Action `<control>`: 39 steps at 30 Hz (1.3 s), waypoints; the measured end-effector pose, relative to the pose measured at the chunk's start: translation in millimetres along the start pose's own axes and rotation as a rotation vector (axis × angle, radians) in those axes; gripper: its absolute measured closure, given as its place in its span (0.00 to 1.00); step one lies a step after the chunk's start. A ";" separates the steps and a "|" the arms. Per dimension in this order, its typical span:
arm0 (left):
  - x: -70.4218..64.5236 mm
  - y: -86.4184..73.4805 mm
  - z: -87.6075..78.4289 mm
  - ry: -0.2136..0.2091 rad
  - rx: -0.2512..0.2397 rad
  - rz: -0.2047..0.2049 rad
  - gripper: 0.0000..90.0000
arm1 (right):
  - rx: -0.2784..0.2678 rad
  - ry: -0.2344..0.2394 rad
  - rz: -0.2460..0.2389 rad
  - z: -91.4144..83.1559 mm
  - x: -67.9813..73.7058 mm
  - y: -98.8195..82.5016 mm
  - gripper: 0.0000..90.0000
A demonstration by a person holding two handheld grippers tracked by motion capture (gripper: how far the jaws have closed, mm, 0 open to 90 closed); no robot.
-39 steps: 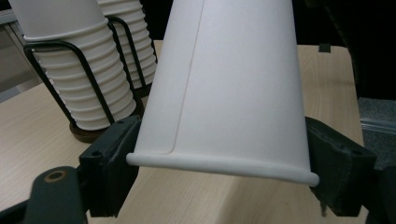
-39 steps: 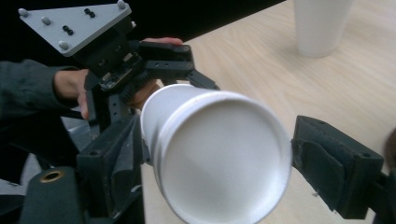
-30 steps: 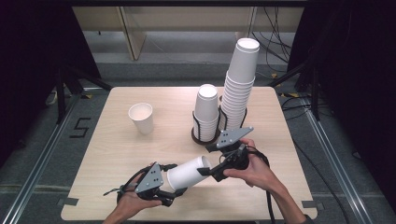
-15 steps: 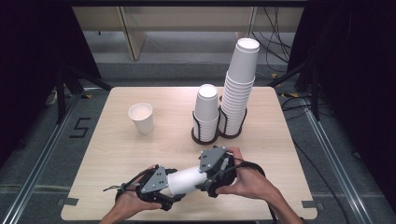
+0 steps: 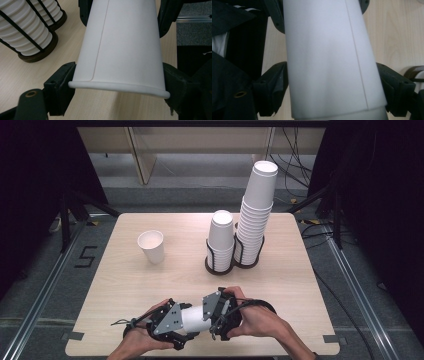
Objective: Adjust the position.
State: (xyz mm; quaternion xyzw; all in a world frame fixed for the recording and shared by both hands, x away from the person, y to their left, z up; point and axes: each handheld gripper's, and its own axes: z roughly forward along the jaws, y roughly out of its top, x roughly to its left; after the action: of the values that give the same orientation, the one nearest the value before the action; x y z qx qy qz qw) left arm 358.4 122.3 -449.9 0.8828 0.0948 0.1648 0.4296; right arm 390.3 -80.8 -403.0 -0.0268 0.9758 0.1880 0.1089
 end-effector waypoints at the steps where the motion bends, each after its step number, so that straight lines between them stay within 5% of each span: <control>1: -0.3 -0.1 0.3 -0.003 0.003 0.004 0.22 | -0.017 0.004 -0.051 2.2 -3.3 0.2 0.26; 3: 0.0 -0.9 0.3 0.000 -0.008 0.010 0.22 | -0.015 0.010 -0.075 3.4 -4.2 -0.8 0.27; 4: -0.1 -1.6 0.8 0.007 -0.035 -0.003 0.21 | 0.004 0.011 -0.023 1.4 -0.2 -1.8 0.27; 6: 1.6 -3.1 -0.4 0.027 -0.094 0.001 0.16 | -0.029 0.002 -0.078 0.7 -6.0 -3.1 0.27; 7: 3.0 -4.4 -0.5 0.028 -0.121 -0.013 0.14 | -0.041 -0.003 -0.103 -1.3 -8.5 -3.9 0.27; 11: 9.4 -12.3 -2.5 0.003 -0.229 -0.079 0.10 | -0.089 0.018 -0.035 -9.4 -10.2 -11.0 0.28; 12: 10.9 -14.5 -2.7 -0.002 -0.261 -0.095 0.10 | -0.124 0.027 -0.061 -10.2 -13.0 -12.1 0.28; 14: 13.8 -17.3 -3.7 -0.014 -0.311 -0.142 0.10 | -0.156 0.036 -0.035 -14.0 -15.1 -16.1 0.28; 18: 18.3 -20.8 -6.0 -0.039 -0.371 -0.195 0.06 | -0.243 0.084 -0.019 -16.3 -21.3 -23.5 0.28; 25: 19.4 -21.9 -6.6 -0.043 -0.412 -0.243 0.02 | -0.348 0.113 -0.011 -16.3 -28.5 -30.3 0.27; 32: 17.9 -20.2 -4.5 -0.055 -0.431 -0.266 0.00 | -0.384 0.123 -0.021 -14.9 -29.2 -28.3 0.27; 35: 18.0 -20.0 -4.2 -0.069 -0.458 -0.301 0.01 | -0.382 0.141 0.010 -15.5 -27.4 -27.9 0.27; 39: 17.2 -19.4 -3.3 -0.081 -0.491 -0.286 0.03 | -0.393 0.148 0.009 -12.5 -27.9 -27.5 0.27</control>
State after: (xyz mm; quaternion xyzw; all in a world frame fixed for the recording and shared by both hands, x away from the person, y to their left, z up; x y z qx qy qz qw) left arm 372.6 141.9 -459.7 0.7360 0.1584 0.0849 0.6527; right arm 417.5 -110.7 -395.3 -0.0570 0.9257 0.3728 0.0287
